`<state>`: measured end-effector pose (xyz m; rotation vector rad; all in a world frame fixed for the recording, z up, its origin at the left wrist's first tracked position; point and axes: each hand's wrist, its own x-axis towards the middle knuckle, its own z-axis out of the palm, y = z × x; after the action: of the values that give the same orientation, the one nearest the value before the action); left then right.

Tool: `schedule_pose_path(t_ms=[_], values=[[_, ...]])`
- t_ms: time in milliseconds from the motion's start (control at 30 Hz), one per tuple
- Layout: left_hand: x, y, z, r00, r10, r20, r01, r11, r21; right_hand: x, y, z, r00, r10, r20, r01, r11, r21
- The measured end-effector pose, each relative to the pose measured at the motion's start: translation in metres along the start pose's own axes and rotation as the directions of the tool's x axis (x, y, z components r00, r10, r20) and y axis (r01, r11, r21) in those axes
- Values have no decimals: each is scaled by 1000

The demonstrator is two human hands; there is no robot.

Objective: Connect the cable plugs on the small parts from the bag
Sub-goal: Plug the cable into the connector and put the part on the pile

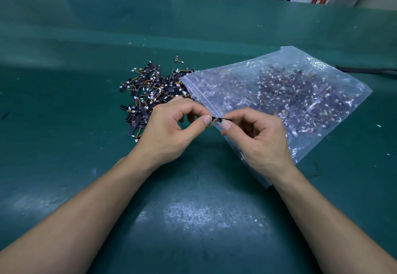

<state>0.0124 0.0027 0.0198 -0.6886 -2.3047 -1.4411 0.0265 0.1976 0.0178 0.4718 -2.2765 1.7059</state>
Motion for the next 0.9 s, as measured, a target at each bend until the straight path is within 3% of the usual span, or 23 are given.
schedule_pose_path(t_ms=[400,900], values=[[-1,0,-3,1000,-16,25,17,1000,-24,2,2,0,999,-33,2,33,997,-65],[1,-5,-3,991,133,-29,-130,987,100,1,7,1,993,-115,-35,112,990,-81]])
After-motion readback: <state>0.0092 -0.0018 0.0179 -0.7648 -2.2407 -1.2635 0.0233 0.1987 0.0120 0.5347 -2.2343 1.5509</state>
